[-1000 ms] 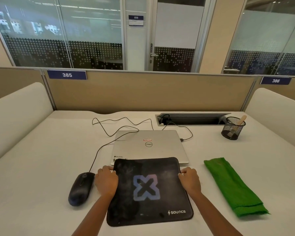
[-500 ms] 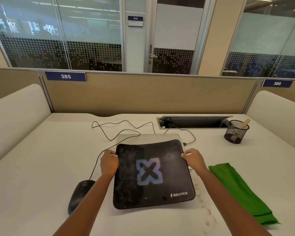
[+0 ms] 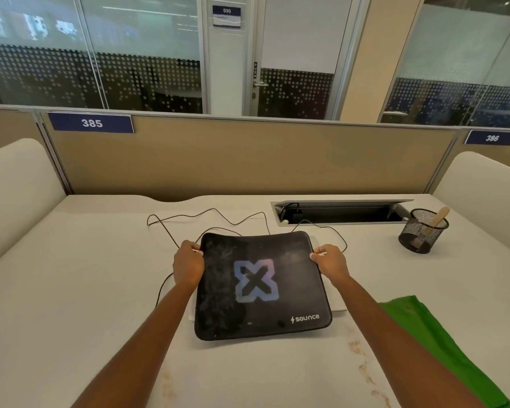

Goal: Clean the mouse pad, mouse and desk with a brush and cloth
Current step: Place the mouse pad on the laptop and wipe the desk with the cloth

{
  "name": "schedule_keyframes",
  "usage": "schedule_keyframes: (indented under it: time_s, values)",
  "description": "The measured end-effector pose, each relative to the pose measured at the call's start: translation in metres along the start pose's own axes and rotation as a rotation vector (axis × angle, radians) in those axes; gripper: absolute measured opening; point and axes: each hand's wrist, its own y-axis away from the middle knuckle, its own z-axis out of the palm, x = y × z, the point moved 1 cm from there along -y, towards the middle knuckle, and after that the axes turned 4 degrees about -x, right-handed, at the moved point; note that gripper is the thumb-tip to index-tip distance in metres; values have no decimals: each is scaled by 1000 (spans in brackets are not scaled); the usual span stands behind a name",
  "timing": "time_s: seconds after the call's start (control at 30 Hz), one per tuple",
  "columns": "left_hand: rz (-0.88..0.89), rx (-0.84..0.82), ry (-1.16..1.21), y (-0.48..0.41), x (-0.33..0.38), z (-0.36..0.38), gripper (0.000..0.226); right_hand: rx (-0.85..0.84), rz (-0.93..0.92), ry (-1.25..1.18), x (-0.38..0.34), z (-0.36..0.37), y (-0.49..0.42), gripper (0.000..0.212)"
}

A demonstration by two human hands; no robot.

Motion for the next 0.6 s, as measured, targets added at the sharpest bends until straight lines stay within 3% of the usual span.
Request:
schedule_keyframes:
  time_s: [0.33,0.47,0.6]
  values:
    - [55,-30,-48,-12,-13,21,26,-48,24,44,20,19,-14,33]
    - [82,-39,-175,-3,-18,25,38,-75,-8,59,30,17,-2,35]
    - [205,14,-448,20,-20,35,56,-51,-134,90,38,9,19,31]
